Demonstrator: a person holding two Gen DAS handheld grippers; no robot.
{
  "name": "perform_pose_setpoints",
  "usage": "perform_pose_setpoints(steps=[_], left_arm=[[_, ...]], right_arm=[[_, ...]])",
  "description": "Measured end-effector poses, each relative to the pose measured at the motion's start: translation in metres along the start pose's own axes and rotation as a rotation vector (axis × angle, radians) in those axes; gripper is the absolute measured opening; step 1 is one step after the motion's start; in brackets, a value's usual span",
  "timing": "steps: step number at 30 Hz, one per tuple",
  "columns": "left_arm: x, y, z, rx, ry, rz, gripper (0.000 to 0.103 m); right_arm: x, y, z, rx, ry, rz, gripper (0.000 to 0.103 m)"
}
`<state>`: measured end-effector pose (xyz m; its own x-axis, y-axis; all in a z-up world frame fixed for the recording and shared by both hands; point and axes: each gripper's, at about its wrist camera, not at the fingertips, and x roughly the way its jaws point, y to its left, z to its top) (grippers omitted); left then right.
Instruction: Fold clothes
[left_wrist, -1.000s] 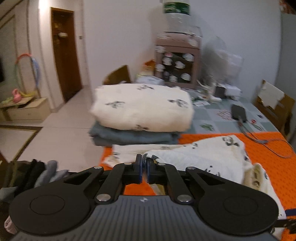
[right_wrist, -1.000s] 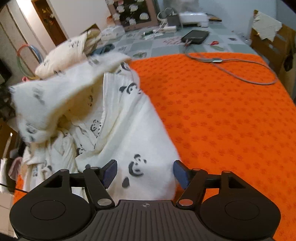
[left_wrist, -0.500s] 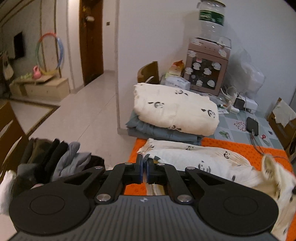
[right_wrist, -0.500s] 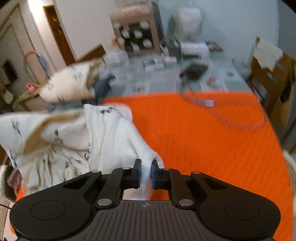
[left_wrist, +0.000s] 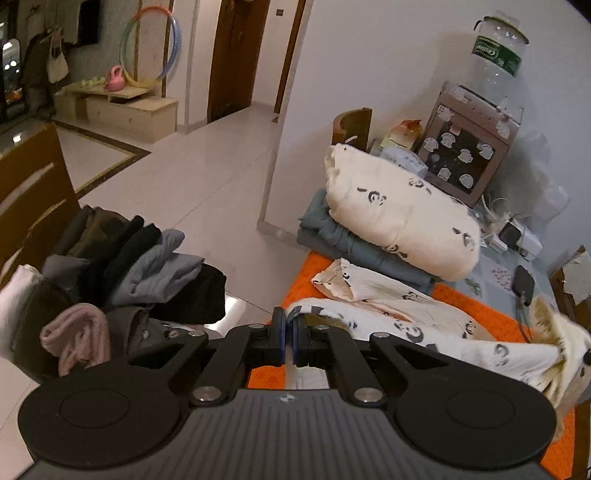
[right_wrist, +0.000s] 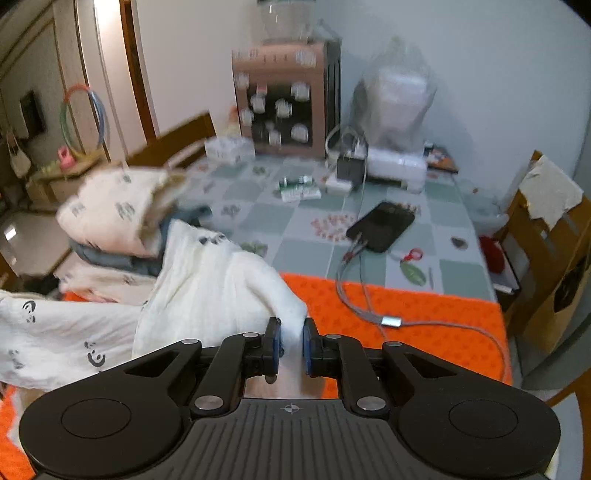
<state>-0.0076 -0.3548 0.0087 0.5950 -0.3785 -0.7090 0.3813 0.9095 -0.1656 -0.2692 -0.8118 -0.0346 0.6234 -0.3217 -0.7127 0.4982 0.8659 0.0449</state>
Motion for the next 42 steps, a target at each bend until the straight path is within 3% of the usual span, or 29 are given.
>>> perform_pose_setpoints(steps=[1, 3, 5, 9, 17, 21, 25, 28, 30, 32, 36, 42], left_arm=[[0.01, -0.002, -0.002, 0.01, 0.001, 0.017, 0.01], [0.027, -0.008, -0.005, 0.031, 0.01, 0.057, 0.035], [0.036, -0.012, -0.009, 0.048, 0.02, 0.086, 0.046], [0.028, -0.017, -0.023, 0.062, 0.026, 0.035, 0.076], [0.011, -0.043, -0.087, 0.175, 0.111, -0.083, 0.086], [0.012, -0.054, -0.119, 0.201, 0.171, -0.114, 0.086], [0.014, -0.057, -0.14, 0.21, 0.212, -0.109, 0.087], [0.014, -0.058, -0.148, 0.21, 0.23, -0.1, 0.087], [0.014, -0.058, -0.152, 0.21, 0.239, -0.093, 0.087], [0.012, -0.058, -0.156, 0.216, 0.245, -0.095, 0.087], [0.013, -0.062, -0.161, 0.244, 0.262, -0.127, 0.089], [0.018, -0.086, -0.175, 0.355, 0.311, -0.229, 0.089]], right_arm=[[0.011, 0.003, -0.002, -0.006, 0.011, -0.012, 0.017], [0.029, 0.007, -0.007, -0.016, 0.025, -0.048, 0.023], [0.04, 0.011, -0.01, -0.031, 0.037, -0.078, 0.031], [0.033, 0.013, -0.02, -0.051, 0.028, -0.024, 0.047], [0.026, 0.049, -0.061, -0.163, 0.052, 0.129, 0.063], [0.042, 0.081, -0.076, -0.252, 0.075, 0.147, 0.066], [0.062, 0.103, -0.08, -0.306, 0.076, 0.11, 0.066], [0.075, 0.112, -0.081, -0.323, 0.071, 0.056, 0.062], [0.078, 0.106, -0.079, -0.304, 0.07, 0.045, 0.027], [0.073, 0.096, -0.074, -0.269, 0.06, 0.048, 0.015], [0.044, 0.061, -0.053, -0.212, -0.008, 0.025, 0.013], [0.014, -0.011, -0.026, -0.136, -0.071, -0.135, 0.013]])
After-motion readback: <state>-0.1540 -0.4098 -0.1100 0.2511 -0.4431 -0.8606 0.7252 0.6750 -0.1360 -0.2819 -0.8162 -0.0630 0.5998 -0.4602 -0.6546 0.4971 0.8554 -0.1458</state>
